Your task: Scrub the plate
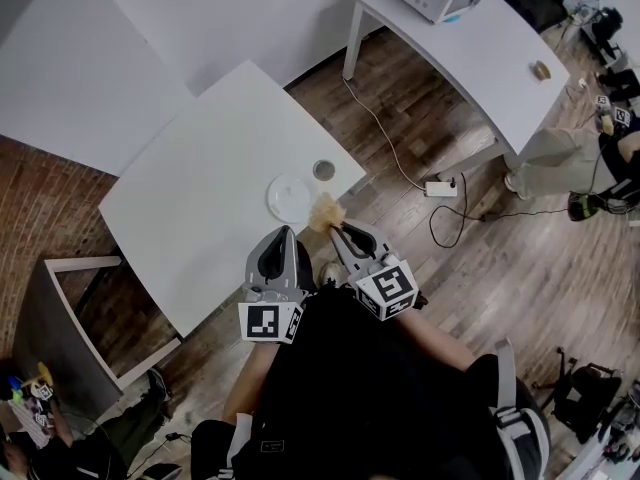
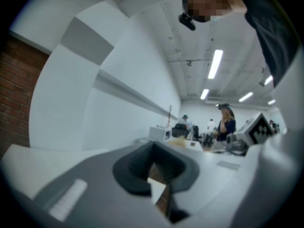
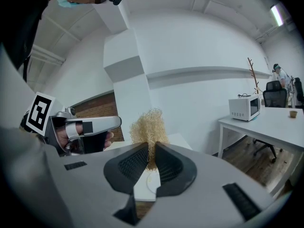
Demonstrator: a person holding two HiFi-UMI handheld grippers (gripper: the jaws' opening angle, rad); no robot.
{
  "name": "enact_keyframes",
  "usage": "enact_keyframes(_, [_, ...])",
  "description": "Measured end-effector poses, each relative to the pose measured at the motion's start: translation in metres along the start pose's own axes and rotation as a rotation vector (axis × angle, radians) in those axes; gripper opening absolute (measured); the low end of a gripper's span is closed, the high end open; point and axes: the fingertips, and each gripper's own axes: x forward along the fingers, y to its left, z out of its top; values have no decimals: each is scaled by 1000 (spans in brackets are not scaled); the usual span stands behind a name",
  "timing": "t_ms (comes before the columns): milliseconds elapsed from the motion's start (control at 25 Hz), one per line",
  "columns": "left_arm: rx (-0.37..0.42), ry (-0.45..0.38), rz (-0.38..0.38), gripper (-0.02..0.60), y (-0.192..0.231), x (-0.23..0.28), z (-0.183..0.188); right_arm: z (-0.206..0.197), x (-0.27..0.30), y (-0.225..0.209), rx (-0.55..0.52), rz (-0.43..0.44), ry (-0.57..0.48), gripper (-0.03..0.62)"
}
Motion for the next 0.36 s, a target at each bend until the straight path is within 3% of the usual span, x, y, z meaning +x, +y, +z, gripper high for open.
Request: enact_keyframes(360, [4, 6, 5, 3, -5, -2, -6, -7, -8, -2, 6, 3, 0, 43])
